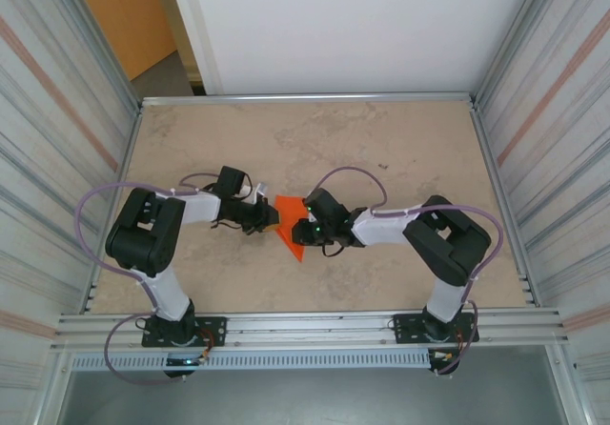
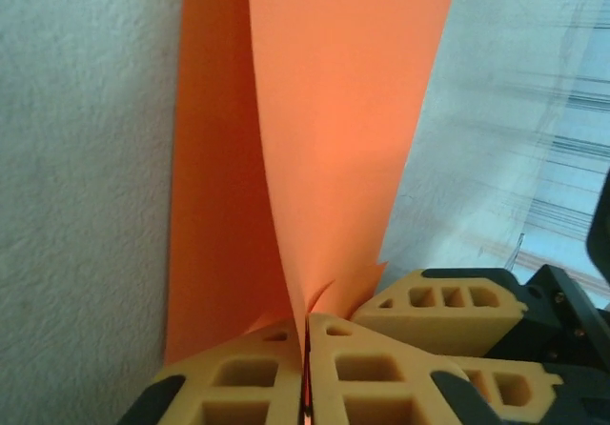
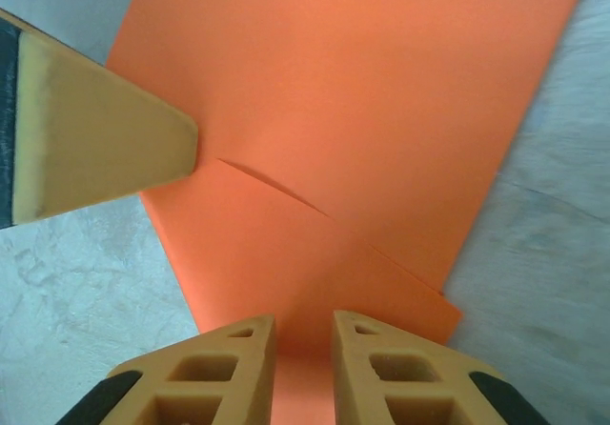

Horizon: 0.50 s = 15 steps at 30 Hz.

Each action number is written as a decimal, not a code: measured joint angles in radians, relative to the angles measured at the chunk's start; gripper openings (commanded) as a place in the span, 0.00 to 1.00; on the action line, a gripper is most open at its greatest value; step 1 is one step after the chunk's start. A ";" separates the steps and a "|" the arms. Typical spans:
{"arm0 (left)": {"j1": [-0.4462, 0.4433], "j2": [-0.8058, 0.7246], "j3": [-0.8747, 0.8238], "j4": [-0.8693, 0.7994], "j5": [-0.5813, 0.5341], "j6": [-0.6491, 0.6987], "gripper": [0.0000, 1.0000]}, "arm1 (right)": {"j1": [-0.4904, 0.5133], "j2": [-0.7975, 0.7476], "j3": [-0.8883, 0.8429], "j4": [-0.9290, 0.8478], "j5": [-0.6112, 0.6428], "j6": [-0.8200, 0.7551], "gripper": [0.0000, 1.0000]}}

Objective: Fold a paper plane with a square sheet of paper (pick it up from the middle)
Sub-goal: Fourth fold the wing at the center of the table.

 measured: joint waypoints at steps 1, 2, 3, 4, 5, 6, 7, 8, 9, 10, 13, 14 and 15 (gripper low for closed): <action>-0.001 0.000 0.000 -0.001 0.000 0.000 0.07 | -0.003 -0.022 -0.008 -0.013 0.014 0.000 0.28; -0.002 0.000 0.000 -0.002 -0.001 0.000 0.06 | -0.006 -0.043 -0.013 -0.028 0.033 0.000 0.30; -0.004 0.000 0.000 -0.002 -0.005 0.000 0.05 | -0.008 -0.068 -0.015 -0.047 0.056 -0.004 0.32; -0.008 0.000 0.000 -0.002 -0.010 -0.003 0.04 | -0.008 -0.093 -0.016 -0.064 0.082 -0.008 0.34; -0.014 -0.001 0.000 -0.002 -0.018 -0.010 0.04 | -0.008 -0.121 -0.016 -0.083 0.109 -0.016 0.36; -0.021 -0.003 0.000 -0.002 -0.026 -0.019 0.04 | -0.008 -0.151 -0.017 -0.101 0.141 -0.026 0.37; -0.029 -0.006 0.000 0.001 -0.036 -0.031 0.04 | -0.008 -0.178 -0.019 -0.113 0.172 -0.032 0.39; -0.037 -0.012 -0.003 0.010 -0.048 -0.050 0.04 | -0.008 -0.208 -0.024 -0.126 0.208 -0.042 0.40; -0.045 -0.021 -0.009 0.020 -0.062 -0.073 0.04 | -0.005 -0.236 -0.030 -0.138 0.245 -0.053 0.41; -0.054 -0.028 -0.015 0.032 -0.075 -0.093 0.05 | -0.002 -0.256 -0.037 -0.148 0.275 -0.062 0.41; -0.084 -0.052 -0.029 0.054 -0.133 -0.164 0.05 | 0.028 -0.309 -0.063 -0.182 0.380 -0.114 0.40; -0.099 -0.057 -0.029 0.062 -0.157 -0.191 0.05 | 0.046 -0.316 -0.068 -0.190 0.406 -0.138 0.40; -0.113 -0.061 -0.029 0.067 -0.180 -0.216 0.05 | 0.066 -0.317 -0.071 -0.194 0.428 -0.164 0.39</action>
